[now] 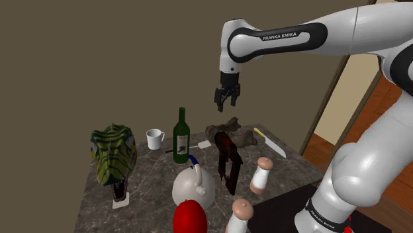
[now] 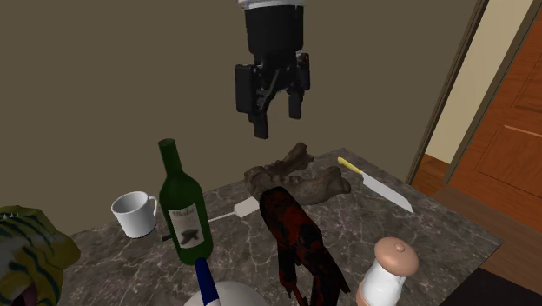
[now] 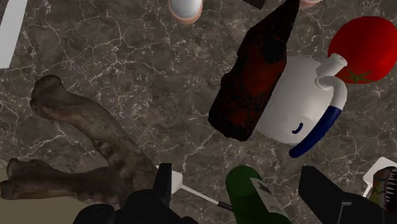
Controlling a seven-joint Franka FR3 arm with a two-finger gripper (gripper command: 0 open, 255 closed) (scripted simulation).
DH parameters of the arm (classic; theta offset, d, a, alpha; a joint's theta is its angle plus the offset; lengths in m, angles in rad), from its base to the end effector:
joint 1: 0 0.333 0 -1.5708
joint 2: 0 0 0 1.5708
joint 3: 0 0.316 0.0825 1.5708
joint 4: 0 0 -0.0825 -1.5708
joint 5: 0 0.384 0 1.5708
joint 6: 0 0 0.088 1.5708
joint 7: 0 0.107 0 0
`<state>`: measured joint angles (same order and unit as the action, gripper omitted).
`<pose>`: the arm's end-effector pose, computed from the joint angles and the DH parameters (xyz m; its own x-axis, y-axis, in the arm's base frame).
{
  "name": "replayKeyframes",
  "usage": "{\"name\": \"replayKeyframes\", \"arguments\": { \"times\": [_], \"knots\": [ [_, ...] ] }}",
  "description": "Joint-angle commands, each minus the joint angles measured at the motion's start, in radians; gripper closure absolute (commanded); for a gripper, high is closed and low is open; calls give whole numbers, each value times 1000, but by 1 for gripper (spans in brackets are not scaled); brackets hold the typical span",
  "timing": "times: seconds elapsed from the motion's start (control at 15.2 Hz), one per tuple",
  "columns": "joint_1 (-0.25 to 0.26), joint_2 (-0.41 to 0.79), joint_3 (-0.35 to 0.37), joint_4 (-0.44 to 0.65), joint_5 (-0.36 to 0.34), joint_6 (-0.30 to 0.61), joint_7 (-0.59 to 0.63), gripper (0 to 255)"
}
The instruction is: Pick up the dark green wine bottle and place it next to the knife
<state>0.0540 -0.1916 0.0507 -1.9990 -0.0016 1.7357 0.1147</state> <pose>0.4908 0.0529 0.5360 0.9975 -0.0116 -0.0701 -0.0103 -0.9998 0.0194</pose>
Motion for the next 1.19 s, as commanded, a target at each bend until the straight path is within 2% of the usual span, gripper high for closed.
{"name": "replayKeyframes", "arguments": {
  "times": [0.0,0.53,0.73,0.92,0.99,1.12],
  "knots": [
    [7,74,10,70,8,0,22,0],
    [36,401,37,439,23,-51,101,0],
    [51,541,44,622,24,-98,128,0],
    [69,704,48,856,22,-171,155,0],
    [73,733,48,901,22,-186,159,0],
    [72,722,48,855,23,-152,158,0]
  ]
}}
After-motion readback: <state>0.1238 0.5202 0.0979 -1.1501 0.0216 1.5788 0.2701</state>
